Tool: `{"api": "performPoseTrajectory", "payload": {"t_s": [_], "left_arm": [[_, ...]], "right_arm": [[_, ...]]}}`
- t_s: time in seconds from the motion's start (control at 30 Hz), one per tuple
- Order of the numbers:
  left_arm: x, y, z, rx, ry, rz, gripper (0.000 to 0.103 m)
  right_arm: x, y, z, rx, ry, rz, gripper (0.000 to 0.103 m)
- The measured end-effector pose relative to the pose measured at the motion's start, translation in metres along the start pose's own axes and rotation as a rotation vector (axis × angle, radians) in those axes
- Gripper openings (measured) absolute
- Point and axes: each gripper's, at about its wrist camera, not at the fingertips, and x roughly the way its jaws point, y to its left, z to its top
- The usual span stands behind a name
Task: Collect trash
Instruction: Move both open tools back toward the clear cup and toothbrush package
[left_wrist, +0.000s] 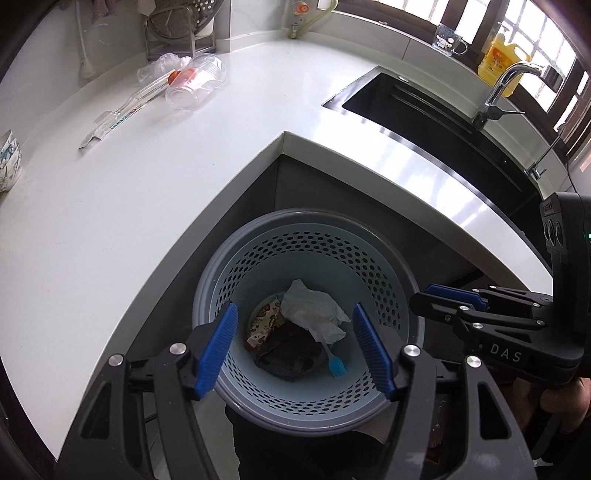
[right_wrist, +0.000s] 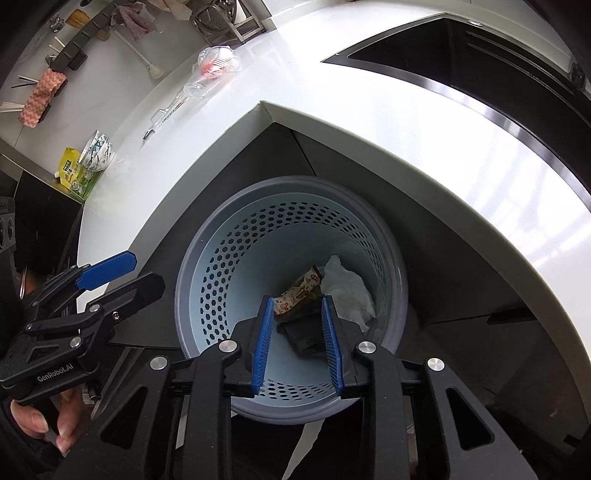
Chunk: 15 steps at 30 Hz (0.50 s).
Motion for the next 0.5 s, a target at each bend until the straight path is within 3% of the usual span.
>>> {"api": "performPoseTrajectory", "payload": {"t_s": [0.13, 0.5], "left_arm": [[-0.009, -0.003, 0.003, -0.005, -0.013, 0.029, 0.064], [-0.042, -0.005, 0.012, -0.025, -0.07, 0.107, 0.083]], "right_arm": [[-0.006, -0.002, -0.002, -0.001, -0.007, -0.001, 0.03], [-0.018, 0.001, 0.005, -0.015, -0.03, -0.003, 0.046]]}}
